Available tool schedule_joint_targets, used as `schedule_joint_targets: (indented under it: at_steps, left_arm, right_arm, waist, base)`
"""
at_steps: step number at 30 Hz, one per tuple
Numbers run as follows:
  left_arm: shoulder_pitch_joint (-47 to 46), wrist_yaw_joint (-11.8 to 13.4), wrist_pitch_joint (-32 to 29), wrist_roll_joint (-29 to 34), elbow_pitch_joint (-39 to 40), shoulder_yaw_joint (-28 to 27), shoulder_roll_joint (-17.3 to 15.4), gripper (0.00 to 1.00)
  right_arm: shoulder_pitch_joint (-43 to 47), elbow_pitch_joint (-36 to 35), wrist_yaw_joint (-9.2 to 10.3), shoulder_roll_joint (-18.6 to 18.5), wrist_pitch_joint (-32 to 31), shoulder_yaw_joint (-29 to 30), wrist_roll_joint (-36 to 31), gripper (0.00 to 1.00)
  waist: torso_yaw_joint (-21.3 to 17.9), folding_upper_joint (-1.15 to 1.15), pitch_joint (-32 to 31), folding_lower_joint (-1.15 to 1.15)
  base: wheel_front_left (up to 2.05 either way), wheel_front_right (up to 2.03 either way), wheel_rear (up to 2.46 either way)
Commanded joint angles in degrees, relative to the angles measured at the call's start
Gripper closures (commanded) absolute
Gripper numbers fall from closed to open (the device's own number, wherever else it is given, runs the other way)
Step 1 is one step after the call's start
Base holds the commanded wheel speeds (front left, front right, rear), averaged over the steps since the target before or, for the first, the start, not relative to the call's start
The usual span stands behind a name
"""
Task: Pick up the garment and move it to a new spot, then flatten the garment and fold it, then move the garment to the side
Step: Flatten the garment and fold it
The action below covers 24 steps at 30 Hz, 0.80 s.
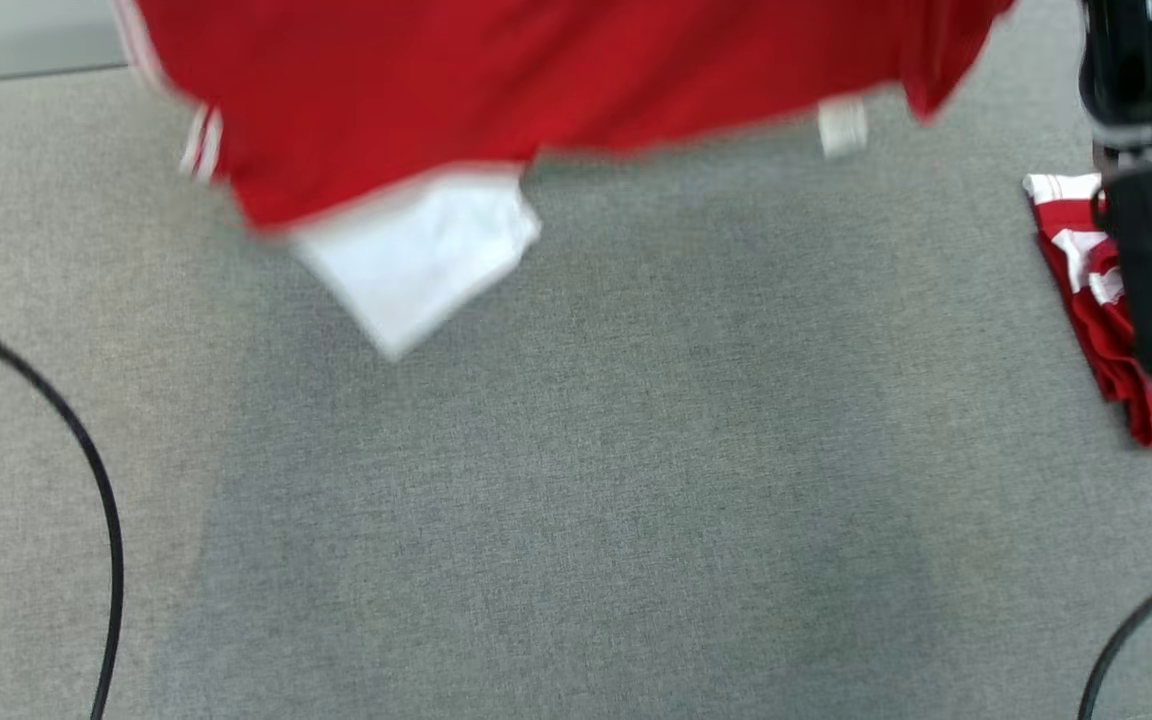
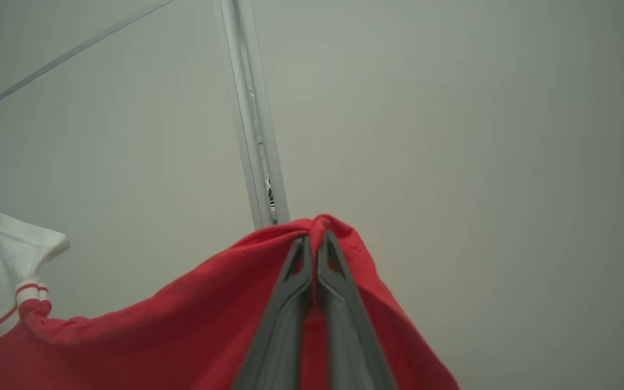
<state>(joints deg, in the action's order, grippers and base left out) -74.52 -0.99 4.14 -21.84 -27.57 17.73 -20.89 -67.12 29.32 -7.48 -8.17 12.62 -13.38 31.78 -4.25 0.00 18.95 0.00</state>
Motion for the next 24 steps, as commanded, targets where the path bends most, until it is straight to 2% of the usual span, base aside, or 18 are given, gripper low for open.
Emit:
schedule_joint_targets:
  at_steps: [1, 6, 9, 13, 16, 18, 22, 24]
  left_arm:
    - [-2.5, -0.7, -0.4, -0.2, -3.5, 0.2, 0.6, 1.00]
    - [-10.4, -2.1, -2.0, -1.4, -17.6, 0.3, 2.2, 1.00]
    - [-13.4, -0.9, -1.6, -2.0, -22.0, -0.4, 3.6, 1.00]
    - [-13.1, -3.3, 1.1, -1.8, -25.8, 1.3, 4.6, 1.00]
    - [-10.9, -4.7, 3.5, -3.4, -27.1, 1.5, 6.8, 1.00]
    - [-7.7, -5.2, 5.8, -3.0, -27.2, 2.7, 7.0, 1.00]
    - [1.2, -6.0, 9.2, -5.1, -25.0, 3.7, 8.5, 1.00]
    - [6.3, -6.3, 10.1, -5.5, -22.3, 4.1, 8.1, 1.00]
  right_arm:
    - [-2.6, 3.5, -0.03, 0.2, 0.7, -0.3, -0.5, 1.00]
    - [-12.2, 17.8, -0.04, 2.5, 2.1, -0.5, -0.5, 1.00]
    - [-15.7, 24.5, -0.03, 3.5, 2.3, -1.1, -1.1, 1.00]
    - [-17.8, 29.6, -0.03, 3.8, 2.6, -2.1, -0.2, 1.00]
    - [-16.3, 30.8, -0.03, 3.0, 2.6, -3.7, 1.3, 1.00]
    - [-13.8, 30.4, -0.03, 2.8, 2.6, -5.4, 2.7, 1.00]
    - [-6.7, 26.0, -0.04, 1.1, 2.7, -8.8, 6.2, 1.00]
    - [-1.9, 22.7, -0.03, -0.4, 2.7, -9.8, 7.9, 1.00]
  waist:
    - [0.2, 0.00, 0.7, 0.00]
    - [0.3, 0.00, 2.2, 0.00]
    - [0.9, 0.00, 3.1, 0.00]
    - [2.4, 0.00, 5.0, 0.00]
    - [3.7, 0.00, 6.3, 0.00]
    - [4.0, 0.00, 6.8, 0.00]
    - [4.3, 0.00, 6.7, 0.00]
    - [4.4, 0.00, 6.8, 0.00]
  base:
    - [0.00, 0.00, 0.00]
    - [0.00, 0.00, 0.00]
    - [0.00, 0.00, 0.00]
    - [0.00, 0.00, 0.00]
    - [0.00, 0.00, 0.00]
    - [0.00, 0.00, 0.00]
    - [0.00, 0.00, 0.00]
    - [0.00, 0.00, 0.00]
